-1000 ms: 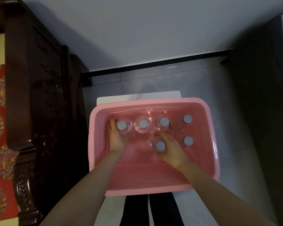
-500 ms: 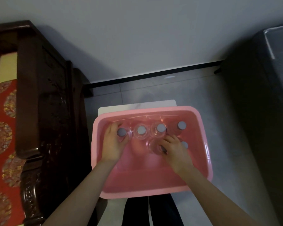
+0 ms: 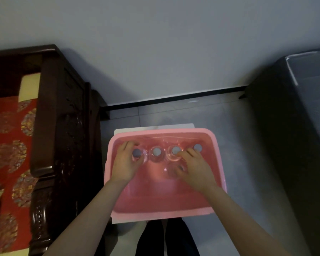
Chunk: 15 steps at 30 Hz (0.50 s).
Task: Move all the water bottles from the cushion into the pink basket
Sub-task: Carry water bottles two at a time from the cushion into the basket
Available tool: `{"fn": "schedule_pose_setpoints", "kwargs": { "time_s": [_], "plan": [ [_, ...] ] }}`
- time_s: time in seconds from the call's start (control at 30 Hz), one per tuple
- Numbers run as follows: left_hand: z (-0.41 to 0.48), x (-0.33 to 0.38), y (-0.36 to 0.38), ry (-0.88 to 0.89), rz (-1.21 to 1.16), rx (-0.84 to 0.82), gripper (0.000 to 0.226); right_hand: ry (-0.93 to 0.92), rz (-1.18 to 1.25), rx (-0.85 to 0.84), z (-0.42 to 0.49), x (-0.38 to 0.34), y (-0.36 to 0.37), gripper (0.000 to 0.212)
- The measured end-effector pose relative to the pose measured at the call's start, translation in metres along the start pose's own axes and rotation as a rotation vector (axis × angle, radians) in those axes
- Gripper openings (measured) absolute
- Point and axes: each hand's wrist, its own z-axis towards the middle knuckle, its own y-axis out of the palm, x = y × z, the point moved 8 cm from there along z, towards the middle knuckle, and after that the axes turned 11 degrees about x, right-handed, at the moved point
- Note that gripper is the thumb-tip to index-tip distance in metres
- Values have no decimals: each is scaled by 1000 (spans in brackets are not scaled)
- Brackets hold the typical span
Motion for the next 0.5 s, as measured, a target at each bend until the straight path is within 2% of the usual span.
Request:
{"fn": "schedule_pose_setpoints", "kwargs": {
  "time_s": [0.1, 0.23, 0.4, 0.5],
  "plan": [
    [-4, 12, -29, -22, 4, 51, 37, -54, 8, 95, 4, -16, -39, 42],
    [-4, 32, -89, -40, -4, 160, 38, -181, -33, 211, 19, -58, -85, 37],
    [-14, 46, -202, -27, 65, 408, 40, -413, -55, 293, 33, -158, -113, 45],
    [-44, 40, -271, -55, 123, 513, 41, -520, -28, 281, 24, -222, -115, 48]
  ]
}}
